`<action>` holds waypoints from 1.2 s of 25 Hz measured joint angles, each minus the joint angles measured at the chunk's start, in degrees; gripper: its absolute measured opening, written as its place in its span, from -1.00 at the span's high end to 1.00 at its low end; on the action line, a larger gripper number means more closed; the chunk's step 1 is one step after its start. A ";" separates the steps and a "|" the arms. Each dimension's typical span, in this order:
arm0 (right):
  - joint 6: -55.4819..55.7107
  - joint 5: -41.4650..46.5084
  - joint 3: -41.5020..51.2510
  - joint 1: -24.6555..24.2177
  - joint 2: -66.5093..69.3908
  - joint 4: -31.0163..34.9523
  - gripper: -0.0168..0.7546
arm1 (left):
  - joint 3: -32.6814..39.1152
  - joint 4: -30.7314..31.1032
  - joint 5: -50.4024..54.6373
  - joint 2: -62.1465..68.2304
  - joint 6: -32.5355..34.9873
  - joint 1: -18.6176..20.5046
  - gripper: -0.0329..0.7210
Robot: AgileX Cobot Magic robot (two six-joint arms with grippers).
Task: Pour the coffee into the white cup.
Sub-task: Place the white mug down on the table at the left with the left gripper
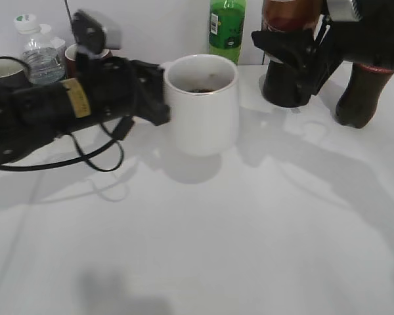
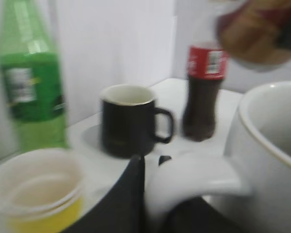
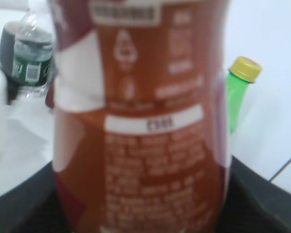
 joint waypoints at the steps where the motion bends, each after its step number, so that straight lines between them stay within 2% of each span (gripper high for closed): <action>1: 2.07 0.58 0.00 0.00 0.00 0.00 -0.43 | 1.40 -0.68 0.06 -0.70 0.73 1.00 0.78; 8: 9.08 4.59 0.00 0.00 0.00 2.19 -0.43 | 12.29 -7.51 -3.30 -5.12 6.74 7.36 0.78; 15: 9.72 4.83 0.00 0.00 0.00 9.54 -0.43 | 20.70 -14.04 -8.13 -5.79 12.55 12.96 0.78; 22: 9.79 4.90 0.00 0.00 0.00 10.79 -0.43 | 23.21 -20.68 -9.54 -5.44 17.37 16.74 0.78; 30: 9.79 4.90 0.00 0.00 0.00 10.96 -0.43 | 23.15 -27.62 -11.36 1.43 21.97 17.22 0.78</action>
